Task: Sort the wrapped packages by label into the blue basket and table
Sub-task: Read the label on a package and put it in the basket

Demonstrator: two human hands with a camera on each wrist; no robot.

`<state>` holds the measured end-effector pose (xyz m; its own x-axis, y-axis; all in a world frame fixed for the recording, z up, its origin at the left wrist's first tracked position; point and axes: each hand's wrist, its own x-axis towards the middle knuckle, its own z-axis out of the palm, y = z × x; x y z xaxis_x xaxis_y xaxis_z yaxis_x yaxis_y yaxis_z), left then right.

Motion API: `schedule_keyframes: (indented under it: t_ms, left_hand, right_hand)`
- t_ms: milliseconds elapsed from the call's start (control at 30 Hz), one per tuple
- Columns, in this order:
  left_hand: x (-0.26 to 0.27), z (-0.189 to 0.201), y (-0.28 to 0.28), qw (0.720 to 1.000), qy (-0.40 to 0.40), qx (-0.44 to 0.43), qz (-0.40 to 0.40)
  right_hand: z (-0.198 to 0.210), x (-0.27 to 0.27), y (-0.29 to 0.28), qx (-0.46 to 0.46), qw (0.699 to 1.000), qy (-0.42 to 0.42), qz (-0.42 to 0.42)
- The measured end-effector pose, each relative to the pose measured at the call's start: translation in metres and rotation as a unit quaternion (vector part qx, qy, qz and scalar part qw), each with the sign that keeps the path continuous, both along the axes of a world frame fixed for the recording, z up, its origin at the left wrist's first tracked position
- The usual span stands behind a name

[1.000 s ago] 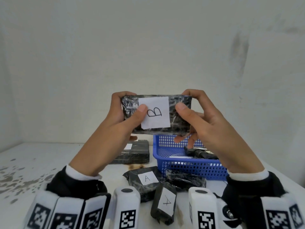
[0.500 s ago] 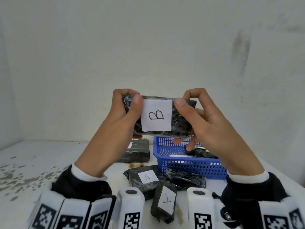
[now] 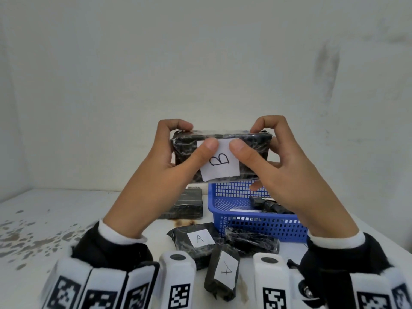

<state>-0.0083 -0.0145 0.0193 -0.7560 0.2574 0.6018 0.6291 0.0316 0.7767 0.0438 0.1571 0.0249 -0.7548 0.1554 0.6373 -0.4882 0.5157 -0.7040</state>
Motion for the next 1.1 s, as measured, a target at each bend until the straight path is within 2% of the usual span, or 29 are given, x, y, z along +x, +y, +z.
schedule_keyframes:
  t_ms: [100,267,400,633,900,1100]
  left_hand:
    - [-0.002,0.002,-0.005,1.0,-0.014,-0.001,0.014]
    - [-0.005,0.002,-0.014,0.999,0.027,-0.023,-0.027]
    - [-0.006,0.001,-0.015,0.998,0.018,0.004,-0.066]
    - [-0.009,-0.001,-0.015,0.998,0.025,0.003,-0.06]
    - [-0.005,-0.001,-0.009,0.999,0.04,-0.015,-0.026]
    - [-0.004,0.0,-0.007,0.999,0.028,0.007,-0.039]
  right_hand:
    - [0.001,0.0,0.0,-0.01,1.0,-0.004,0.006]
    - [0.002,0.002,0.002,-0.071,0.995,-0.019,0.061]
    - [0.002,0.003,0.003,-0.048,0.998,0.003,0.041]
    - [0.004,0.008,0.001,-0.029,0.997,-0.006,0.076]
    - [0.002,0.006,-0.002,-0.016,0.999,-0.008,0.034]
    - [0.002,0.005,-0.003,-0.02,1.0,-0.009,0.015]
